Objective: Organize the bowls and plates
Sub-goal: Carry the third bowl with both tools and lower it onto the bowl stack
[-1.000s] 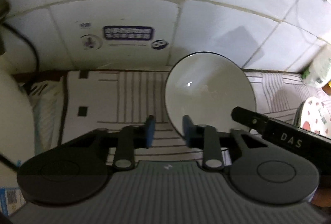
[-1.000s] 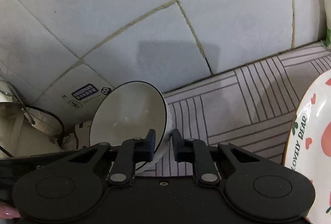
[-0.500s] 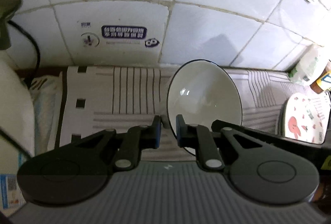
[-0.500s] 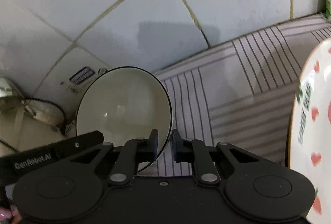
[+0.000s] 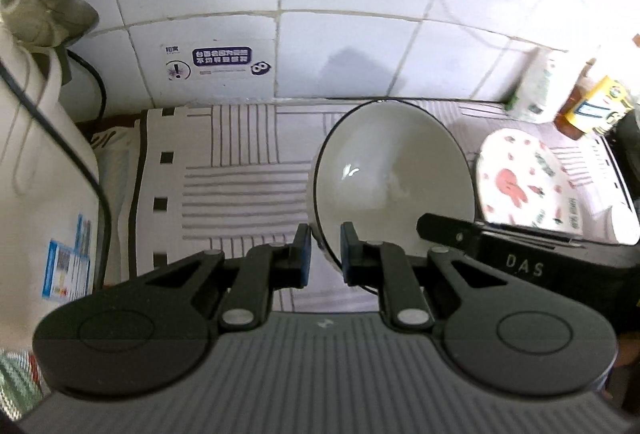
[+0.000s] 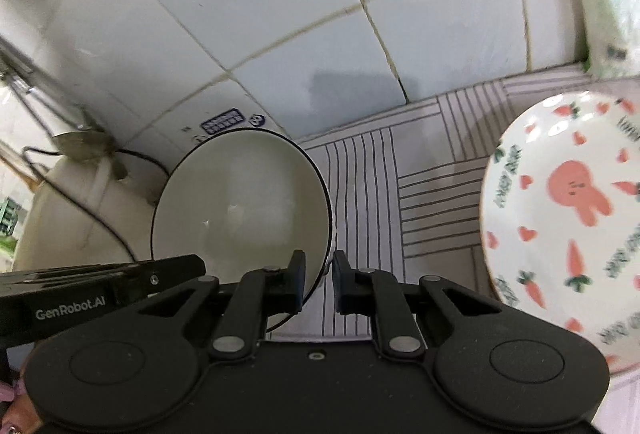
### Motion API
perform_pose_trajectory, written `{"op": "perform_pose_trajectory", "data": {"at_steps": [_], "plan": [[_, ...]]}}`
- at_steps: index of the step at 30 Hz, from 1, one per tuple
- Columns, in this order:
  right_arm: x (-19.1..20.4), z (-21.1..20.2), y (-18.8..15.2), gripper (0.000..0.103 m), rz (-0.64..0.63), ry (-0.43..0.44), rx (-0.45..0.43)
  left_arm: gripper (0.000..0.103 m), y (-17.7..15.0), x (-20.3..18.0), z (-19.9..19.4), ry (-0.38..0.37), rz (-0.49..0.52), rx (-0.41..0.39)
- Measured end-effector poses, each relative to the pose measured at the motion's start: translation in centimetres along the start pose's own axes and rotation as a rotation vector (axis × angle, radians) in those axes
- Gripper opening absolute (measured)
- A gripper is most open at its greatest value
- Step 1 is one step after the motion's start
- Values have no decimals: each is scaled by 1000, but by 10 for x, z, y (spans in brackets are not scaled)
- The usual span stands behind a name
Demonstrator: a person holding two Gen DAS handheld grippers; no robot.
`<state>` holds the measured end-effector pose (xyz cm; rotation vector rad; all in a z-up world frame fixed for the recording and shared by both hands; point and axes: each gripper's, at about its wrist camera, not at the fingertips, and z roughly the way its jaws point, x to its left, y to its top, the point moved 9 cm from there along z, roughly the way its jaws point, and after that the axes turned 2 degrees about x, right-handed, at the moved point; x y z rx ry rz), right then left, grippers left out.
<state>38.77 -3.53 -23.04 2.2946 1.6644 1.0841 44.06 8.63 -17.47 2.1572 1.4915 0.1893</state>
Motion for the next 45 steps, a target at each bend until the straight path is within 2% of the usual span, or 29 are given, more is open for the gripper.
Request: {"op": "perform_pose_trajectory", "data": {"at_steps": [9,16,21,29,36,40,45], "plan": [[0,-87,-24,18,-76,-17,-29,13,-37,-48,-55,-57,2,30],[-24,-138,-39,18,-91,-12,-66,13,-63,-102,-75,-51,28,39],[-55,-176,-46,18,-94,-31,-97,13,-67,-147,-79,-56,55,43],[-129,-231,-40,18,-48,-74,-145,13,-61,-242,-68,-82,124,48],[-202,-279,-24,18,-15,-119,-210,13,-53,-328,-43,-150,167,32],[-236,-286,-19,18,0,-138,-212,13,-49,-363,-27,-141,193,24],[-270,-282,-17,18,-12,-159,-188,13,-46,-390,0,-121,210,64]]}}
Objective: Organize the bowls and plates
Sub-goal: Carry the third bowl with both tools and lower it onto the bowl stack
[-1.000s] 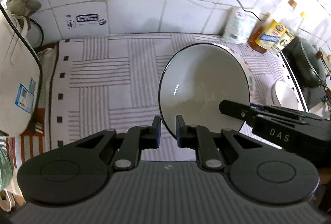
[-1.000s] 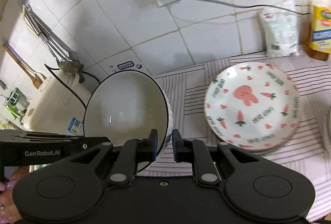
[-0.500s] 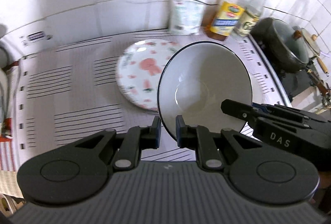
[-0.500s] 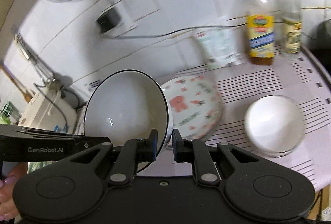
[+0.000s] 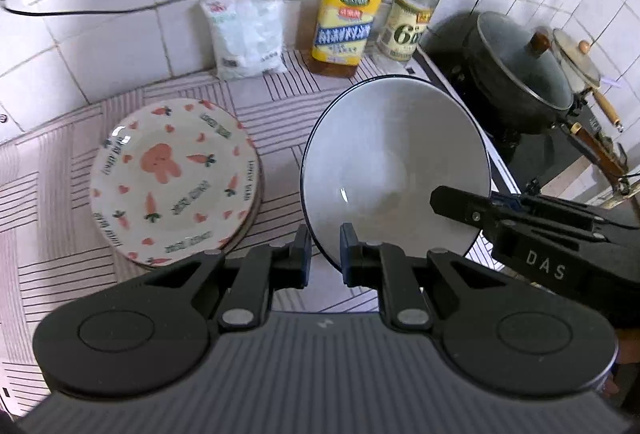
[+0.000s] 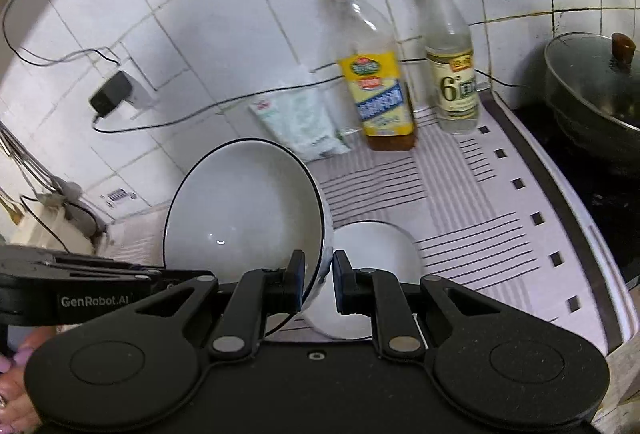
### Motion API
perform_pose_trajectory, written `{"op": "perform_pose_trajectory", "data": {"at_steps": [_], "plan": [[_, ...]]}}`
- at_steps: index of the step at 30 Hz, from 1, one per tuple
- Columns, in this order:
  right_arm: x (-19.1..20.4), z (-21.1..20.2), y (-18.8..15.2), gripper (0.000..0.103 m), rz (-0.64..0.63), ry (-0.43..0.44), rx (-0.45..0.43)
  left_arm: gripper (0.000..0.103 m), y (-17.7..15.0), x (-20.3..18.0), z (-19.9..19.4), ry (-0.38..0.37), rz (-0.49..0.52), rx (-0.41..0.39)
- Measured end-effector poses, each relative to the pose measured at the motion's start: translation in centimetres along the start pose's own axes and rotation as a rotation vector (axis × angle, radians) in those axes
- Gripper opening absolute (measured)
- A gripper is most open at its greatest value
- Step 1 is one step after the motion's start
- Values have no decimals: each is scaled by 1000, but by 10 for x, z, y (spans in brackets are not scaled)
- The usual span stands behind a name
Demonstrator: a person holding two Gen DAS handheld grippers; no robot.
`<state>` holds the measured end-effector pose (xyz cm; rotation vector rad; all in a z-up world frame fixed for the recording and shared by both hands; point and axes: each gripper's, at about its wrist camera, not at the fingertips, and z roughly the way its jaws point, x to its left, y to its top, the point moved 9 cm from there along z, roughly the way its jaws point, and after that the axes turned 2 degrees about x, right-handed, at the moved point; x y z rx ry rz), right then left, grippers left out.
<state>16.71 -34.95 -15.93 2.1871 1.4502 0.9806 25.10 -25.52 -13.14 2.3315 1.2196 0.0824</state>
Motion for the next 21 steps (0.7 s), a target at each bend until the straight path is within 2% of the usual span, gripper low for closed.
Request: {"op": "perform_pose_trajectory", "data": {"at_steps": [9,21], "plan": [[-40,22,2,18,-27,-39,48,13,3,-21,50,3,-35,107],[-44,42,-6,18,-159,-109,76,17,1,-25,82,21,-60,227]]}}
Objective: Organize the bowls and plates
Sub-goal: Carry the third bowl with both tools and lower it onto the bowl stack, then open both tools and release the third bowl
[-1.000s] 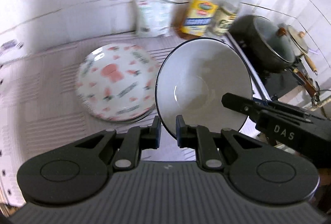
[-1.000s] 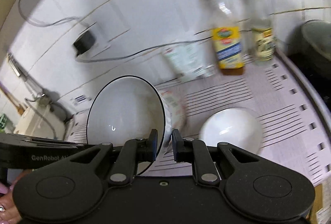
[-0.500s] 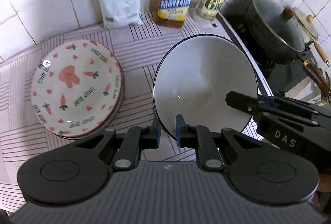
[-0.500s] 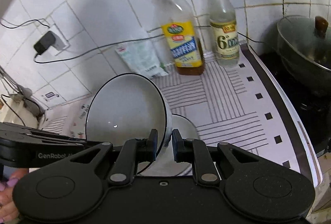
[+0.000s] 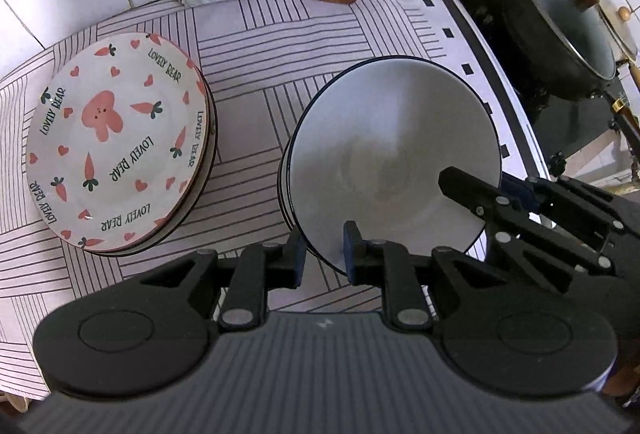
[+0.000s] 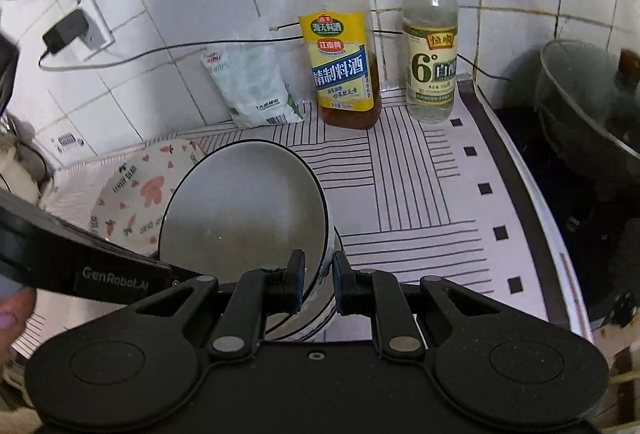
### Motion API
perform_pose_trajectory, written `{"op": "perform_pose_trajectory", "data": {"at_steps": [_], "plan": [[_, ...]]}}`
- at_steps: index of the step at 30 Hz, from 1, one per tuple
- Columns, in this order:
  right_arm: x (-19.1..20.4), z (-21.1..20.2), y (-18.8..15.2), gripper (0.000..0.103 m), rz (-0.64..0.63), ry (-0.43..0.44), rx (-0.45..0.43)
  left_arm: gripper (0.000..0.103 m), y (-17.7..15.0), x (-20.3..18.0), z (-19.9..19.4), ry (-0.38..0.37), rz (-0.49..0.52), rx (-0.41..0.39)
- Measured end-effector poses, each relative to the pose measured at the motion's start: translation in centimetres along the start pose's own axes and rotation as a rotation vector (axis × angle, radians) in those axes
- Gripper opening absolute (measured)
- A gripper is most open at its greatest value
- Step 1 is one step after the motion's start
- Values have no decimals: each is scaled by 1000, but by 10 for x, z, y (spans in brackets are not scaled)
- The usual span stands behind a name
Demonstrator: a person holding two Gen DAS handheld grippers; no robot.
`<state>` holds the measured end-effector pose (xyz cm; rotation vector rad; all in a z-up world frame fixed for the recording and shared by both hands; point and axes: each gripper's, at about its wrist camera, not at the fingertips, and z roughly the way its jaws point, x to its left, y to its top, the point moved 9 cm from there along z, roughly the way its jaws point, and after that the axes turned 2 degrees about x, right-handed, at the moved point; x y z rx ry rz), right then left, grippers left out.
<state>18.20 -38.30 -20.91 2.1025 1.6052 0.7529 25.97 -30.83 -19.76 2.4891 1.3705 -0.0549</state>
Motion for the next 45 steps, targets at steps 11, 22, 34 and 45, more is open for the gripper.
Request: {"op": "perform_pose_trajectory", "data": {"at_steps": [11,22,34,45], "plan": [[7,13,-2,17,-159,-82,8,21,-2,-2,11,24,4,70],[17,19,-10,21,-308,-165,-16,25,-5,2,9,-8,-61,45],[11,-39,-13,32,-213,17,-139,40,-16,7,-47,-125,-121,-126],[22,-62,-51,65,-228,228,-218,42,-38,24,-56,-243,-149,-257]]}}
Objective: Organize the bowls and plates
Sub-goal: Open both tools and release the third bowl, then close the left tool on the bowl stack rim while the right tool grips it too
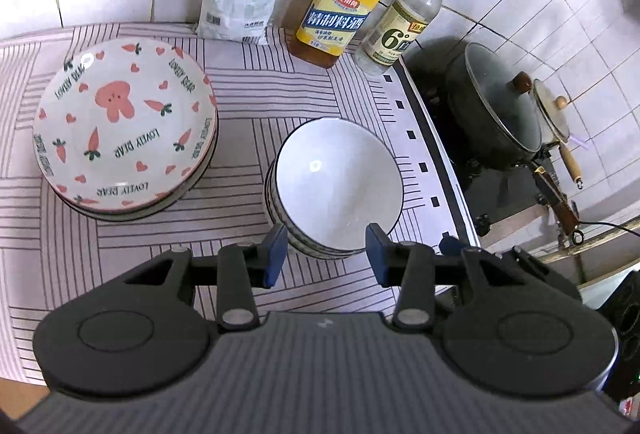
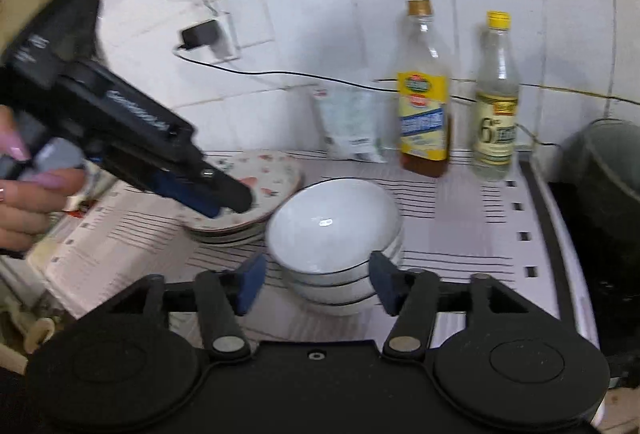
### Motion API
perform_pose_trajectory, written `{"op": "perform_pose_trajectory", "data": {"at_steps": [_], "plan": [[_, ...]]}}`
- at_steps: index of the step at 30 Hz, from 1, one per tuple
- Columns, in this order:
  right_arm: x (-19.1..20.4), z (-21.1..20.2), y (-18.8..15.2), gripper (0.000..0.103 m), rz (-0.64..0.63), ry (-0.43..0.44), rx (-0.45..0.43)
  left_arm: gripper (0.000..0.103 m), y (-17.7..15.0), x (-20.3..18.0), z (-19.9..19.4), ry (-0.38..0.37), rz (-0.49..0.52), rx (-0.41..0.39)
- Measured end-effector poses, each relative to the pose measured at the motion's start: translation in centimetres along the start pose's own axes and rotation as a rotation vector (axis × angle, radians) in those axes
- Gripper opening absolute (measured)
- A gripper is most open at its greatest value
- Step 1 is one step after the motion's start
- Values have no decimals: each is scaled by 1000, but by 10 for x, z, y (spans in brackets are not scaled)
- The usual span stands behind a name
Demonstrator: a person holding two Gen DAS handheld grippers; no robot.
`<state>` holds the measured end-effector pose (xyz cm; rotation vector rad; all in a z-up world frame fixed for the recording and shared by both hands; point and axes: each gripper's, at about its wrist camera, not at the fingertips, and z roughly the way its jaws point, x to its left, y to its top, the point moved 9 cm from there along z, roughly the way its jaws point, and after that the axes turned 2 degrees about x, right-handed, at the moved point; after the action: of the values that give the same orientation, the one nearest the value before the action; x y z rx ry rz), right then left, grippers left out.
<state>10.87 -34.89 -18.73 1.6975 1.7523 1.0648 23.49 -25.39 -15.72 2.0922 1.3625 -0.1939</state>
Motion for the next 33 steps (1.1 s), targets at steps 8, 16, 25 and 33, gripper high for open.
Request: {"op": "perform_pose_trajectory", "data": {"at_steps": [8,16,25,33], "plan": [[-4,37,-38,74,-54,-69,98,47,-16,17,19,-55,-84,29],[-18,84,-57,90,-38,-103,64,49,-12,28,45,-134,-194,65],[-23,121,-58,93,-57,-119,29,56,1,39,72,-93,-192,43],[-22,139,-52,96,-77,-68,0,50,11,42,105,-40,-150,37]]}}
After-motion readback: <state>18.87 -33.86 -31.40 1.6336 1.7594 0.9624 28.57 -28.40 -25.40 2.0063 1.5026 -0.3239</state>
